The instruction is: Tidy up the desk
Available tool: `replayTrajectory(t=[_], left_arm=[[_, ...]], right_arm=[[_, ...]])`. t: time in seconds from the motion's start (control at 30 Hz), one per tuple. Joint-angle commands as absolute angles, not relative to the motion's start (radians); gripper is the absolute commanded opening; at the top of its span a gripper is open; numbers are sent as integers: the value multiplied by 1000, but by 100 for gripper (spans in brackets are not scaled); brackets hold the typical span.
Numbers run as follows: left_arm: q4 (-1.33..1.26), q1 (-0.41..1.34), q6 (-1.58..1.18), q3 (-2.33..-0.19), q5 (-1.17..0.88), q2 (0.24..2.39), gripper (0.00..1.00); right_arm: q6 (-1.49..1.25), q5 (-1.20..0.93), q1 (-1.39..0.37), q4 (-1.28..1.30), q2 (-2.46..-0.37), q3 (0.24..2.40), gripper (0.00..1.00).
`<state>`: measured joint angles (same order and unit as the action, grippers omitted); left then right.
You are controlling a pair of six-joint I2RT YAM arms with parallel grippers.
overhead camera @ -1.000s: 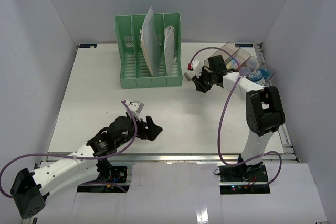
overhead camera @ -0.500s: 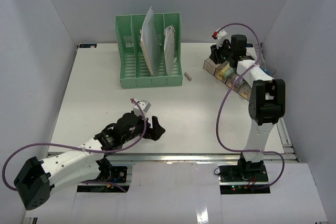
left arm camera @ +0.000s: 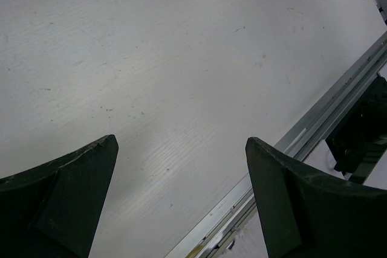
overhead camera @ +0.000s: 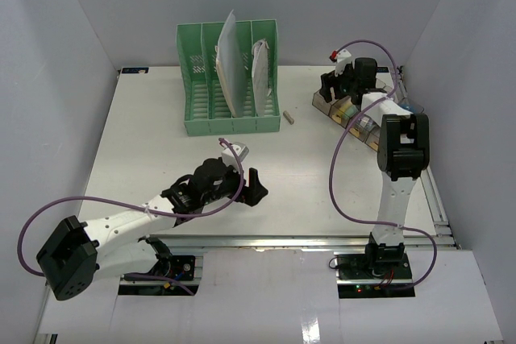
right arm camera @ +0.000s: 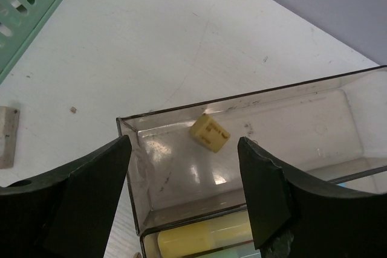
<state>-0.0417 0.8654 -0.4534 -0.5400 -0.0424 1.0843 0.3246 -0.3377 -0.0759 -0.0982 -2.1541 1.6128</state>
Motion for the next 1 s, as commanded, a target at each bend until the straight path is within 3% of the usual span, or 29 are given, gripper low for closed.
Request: replayTrajectory(t=[0.0,0.23,0.57,0.97], left_arm=[[-84,864,-460,-556,-69,1080,98],[-95,863,-470,-550,-65,1090,98],[-101,864,-483,-541,-59,1099,98],[-91,864,-484,-523,-46,1080,98]], right_arm=[[319,-393,-67,-154,-2050,1564,82],[416,-699,-111,69,-2005,1540,81],[448,-477,-256,169,-2071,1554,80],[401,-330,-305,181,-2237,1703,70]])
